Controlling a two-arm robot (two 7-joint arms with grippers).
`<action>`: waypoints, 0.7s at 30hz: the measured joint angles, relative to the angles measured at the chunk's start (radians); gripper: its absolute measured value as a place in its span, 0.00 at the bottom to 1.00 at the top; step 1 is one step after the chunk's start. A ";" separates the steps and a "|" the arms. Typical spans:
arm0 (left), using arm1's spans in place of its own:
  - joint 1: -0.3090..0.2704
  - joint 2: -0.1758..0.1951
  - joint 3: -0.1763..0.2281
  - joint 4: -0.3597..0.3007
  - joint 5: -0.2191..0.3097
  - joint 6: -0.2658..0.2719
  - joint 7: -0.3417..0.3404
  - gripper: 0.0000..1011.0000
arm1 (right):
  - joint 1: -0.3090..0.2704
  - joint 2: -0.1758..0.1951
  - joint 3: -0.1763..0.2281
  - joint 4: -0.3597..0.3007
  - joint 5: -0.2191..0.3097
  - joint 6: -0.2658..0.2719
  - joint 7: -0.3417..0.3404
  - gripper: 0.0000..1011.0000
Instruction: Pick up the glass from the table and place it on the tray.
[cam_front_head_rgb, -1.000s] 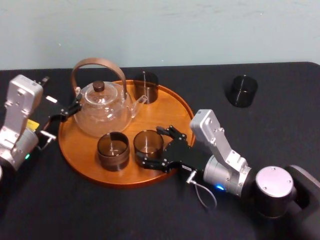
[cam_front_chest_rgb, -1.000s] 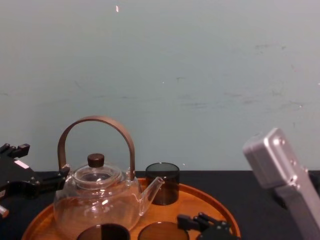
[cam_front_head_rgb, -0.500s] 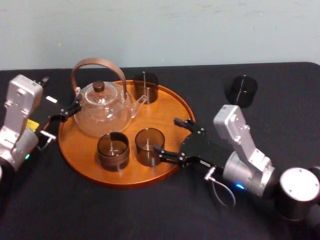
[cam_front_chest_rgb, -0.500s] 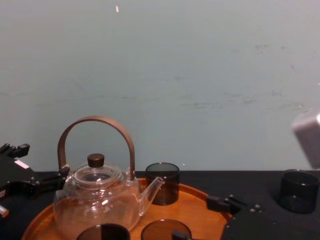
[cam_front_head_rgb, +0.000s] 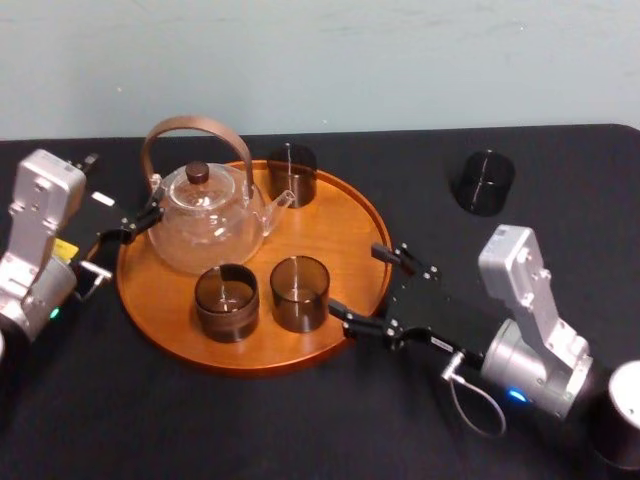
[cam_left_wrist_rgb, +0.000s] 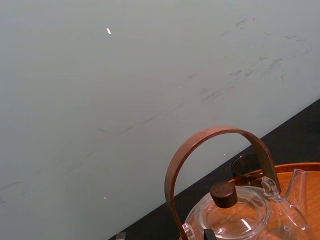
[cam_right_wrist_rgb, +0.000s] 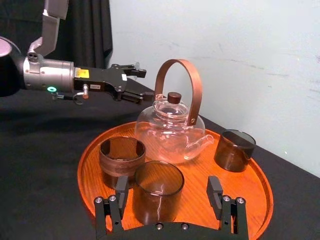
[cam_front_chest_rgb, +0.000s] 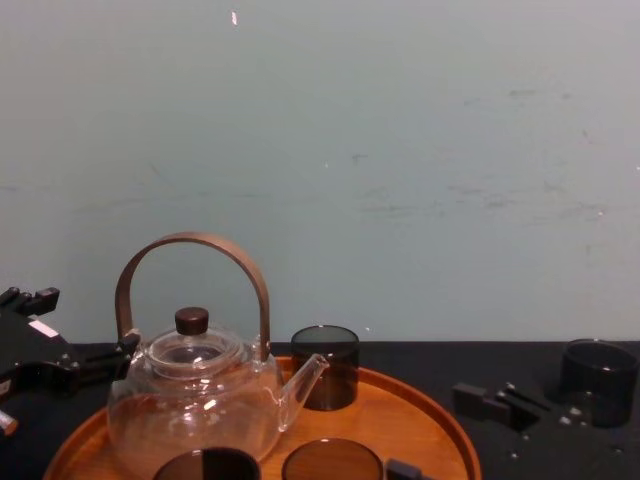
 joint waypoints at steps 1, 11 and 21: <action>0.000 0.000 0.000 0.000 0.000 0.000 0.000 1.00 | -0.005 0.003 0.002 -0.004 0.002 -0.002 0.000 0.99; 0.000 0.000 0.000 0.000 0.000 0.000 0.000 1.00 | -0.052 0.026 0.056 -0.020 0.026 -0.013 -0.026 0.99; 0.000 0.000 0.000 0.000 0.000 0.000 0.000 1.00 | -0.067 0.032 0.147 0.017 0.062 -0.013 -0.065 0.99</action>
